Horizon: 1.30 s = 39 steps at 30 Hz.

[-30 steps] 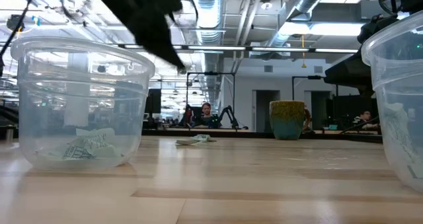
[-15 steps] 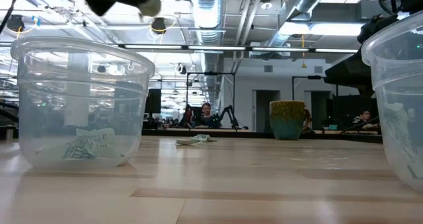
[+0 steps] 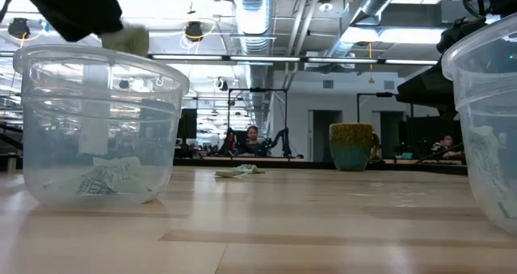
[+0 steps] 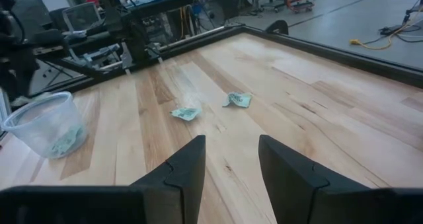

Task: Pick and place items into bin
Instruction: Put the stevia packet into the left transparent bin

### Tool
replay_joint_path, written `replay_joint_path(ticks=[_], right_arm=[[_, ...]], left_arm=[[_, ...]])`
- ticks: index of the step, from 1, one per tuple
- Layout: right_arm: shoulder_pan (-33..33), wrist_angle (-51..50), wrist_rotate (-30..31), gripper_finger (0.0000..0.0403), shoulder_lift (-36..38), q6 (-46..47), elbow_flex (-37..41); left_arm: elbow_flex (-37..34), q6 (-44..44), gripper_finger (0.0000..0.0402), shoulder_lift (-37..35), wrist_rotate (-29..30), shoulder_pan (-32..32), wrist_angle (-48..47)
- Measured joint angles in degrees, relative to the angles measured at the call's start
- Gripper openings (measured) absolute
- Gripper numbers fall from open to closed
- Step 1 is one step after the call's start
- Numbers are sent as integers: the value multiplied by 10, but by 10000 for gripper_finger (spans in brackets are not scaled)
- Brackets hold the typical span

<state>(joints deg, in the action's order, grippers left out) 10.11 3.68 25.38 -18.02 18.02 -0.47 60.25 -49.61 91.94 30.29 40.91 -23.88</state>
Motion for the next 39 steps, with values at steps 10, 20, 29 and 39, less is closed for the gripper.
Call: replay_joint_path(ticks=[10,20,29,39], right_arm=[[0,0,0,134,0,0,0],[0,0,0,134,0,0,0],[0,0,0,133,0,0,0],[0,0,0,133,0,0,0]], left_arm=[[0,7,115,-5,-50,-29,-11],[65,186,139,-6,60,-114,-10],[72,326,138,1,-58,-310,-52],[-46,351,138,0,-156,-393,83]])
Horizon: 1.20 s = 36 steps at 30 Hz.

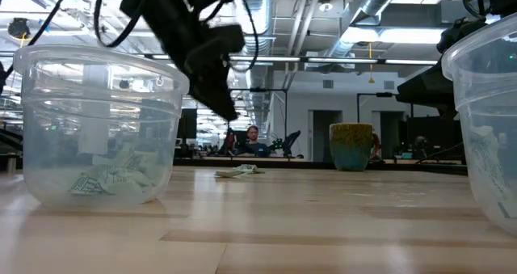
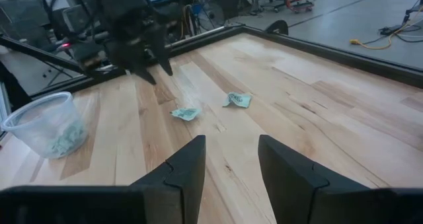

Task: Pick and place items into bin
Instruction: Put the stevia packet into the left transparent bin

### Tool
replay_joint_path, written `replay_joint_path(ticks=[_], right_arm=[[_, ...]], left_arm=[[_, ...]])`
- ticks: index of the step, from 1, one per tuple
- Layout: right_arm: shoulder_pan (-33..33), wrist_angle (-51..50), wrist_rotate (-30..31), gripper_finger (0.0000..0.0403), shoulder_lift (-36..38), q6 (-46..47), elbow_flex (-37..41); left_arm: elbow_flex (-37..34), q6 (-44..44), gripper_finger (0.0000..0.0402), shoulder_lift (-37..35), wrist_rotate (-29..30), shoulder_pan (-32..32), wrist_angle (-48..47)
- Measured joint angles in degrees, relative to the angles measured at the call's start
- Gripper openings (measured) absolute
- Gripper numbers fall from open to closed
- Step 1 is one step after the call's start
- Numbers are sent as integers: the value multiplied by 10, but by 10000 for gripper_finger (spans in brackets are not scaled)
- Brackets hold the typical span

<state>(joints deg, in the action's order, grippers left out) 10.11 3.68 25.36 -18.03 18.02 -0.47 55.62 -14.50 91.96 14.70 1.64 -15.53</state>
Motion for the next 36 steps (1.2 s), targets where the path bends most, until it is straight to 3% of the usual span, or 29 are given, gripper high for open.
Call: replay_joint_path(ticks=[8,18,27,36], right_arm=[[0,0,0,133,0,0,0],[0,0,0,134,0,0,0],[0,0,0,134,0,0,0],[0,0,0,134,0,0,0]], left_arm=[[-52,30,138,0,-48,-32,64],[-53,54,138,44,-130,-60,97],[-51,38,138,127,-120,-60,133],[-40,42,121,137,-117,-60,140]])
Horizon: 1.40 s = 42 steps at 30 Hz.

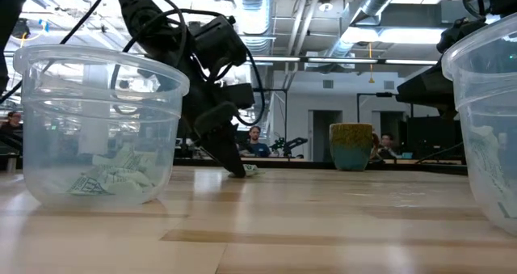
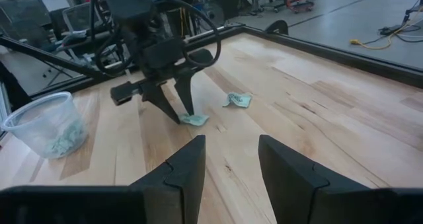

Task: Pick and place items into bin
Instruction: Put the stevia packet into the left transparent bin

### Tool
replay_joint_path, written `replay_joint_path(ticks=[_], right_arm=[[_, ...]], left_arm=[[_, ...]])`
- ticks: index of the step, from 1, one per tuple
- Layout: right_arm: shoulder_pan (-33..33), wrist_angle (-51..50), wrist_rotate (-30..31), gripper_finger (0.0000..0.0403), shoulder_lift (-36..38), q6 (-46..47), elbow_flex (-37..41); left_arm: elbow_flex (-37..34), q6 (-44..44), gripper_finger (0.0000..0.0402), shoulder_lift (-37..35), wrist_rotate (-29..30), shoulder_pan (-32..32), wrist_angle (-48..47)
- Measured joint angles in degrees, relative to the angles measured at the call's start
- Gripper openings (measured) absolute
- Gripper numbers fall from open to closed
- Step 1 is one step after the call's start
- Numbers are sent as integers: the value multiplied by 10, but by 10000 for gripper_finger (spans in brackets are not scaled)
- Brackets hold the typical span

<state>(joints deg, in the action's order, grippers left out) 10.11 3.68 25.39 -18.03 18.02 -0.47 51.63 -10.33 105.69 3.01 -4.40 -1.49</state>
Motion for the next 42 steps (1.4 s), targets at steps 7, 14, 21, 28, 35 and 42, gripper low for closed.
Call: replay_joint_path(ticks=[7,14,21,28,35,42], right_arm=[[0,0,0,133,0,0,0],[0,0,0,134,0,0,0],[0,0,0,133,0,0,0],[0,0,0,133,0,0,0],[0,0,0,134,0,0,0],[0,0,0,133,0,0,0]], left_arm=[[35,0,16,4,-3,5,-31],[126,31,3,5,37,30,-133],[285,93,2,4,149,88,-342],[452,76,1,3,215,169,-612],[547,-24,1,2,212,283,-777],[556,-128,0,2,167,382,-788]])
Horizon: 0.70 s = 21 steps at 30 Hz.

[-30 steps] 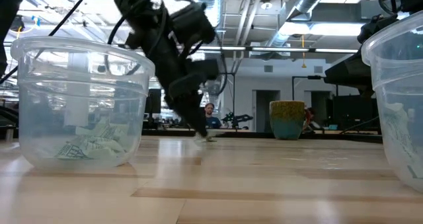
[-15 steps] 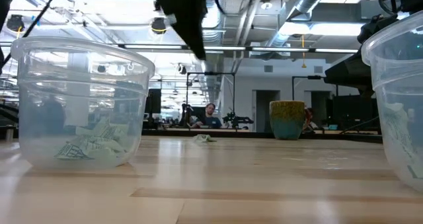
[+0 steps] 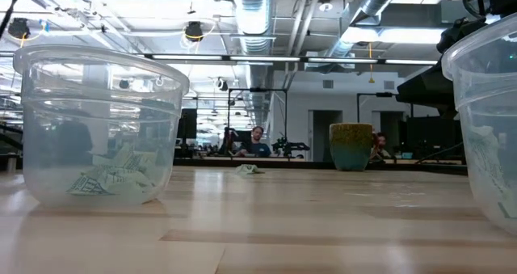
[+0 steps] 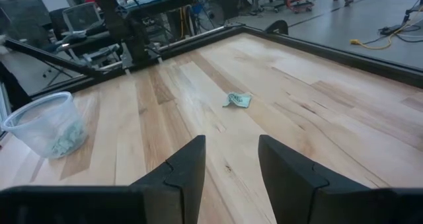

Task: Pick and place items into bin
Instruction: Put the stevia packet into the left transparent bin

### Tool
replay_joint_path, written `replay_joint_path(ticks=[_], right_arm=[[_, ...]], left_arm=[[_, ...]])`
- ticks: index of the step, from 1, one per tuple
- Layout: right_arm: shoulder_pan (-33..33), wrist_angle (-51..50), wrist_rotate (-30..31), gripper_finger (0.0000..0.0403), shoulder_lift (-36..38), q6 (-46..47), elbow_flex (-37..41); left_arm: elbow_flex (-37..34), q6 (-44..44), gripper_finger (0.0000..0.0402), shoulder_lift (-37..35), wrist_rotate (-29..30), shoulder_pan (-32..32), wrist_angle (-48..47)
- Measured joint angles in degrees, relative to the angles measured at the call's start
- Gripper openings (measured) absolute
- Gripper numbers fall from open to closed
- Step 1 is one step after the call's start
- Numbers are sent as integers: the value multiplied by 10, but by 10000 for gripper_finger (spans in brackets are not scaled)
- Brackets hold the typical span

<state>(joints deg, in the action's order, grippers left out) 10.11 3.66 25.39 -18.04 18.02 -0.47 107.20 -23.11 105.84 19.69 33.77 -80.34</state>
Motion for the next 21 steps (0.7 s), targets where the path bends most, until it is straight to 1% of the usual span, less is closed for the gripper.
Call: replay_joint_path(ticks=[5,8,10,15,21], right_arm=[[0,0,0,134,0,0,0],[0,0,0,133,0,0,0],[0,0,0,133,0,0,0],[0,0,0,134,0,0,0],[0,0,0,133,0,0,0]], left_arm=[[-5,-59,3,2,-19,38,18],[-5,-79,3,2,-20,53,26],[-5,-81,3,2,-32,58,36],[-5,-81,3,2,-41,60,43],[-5,-81,4,2,-42,46,43]])
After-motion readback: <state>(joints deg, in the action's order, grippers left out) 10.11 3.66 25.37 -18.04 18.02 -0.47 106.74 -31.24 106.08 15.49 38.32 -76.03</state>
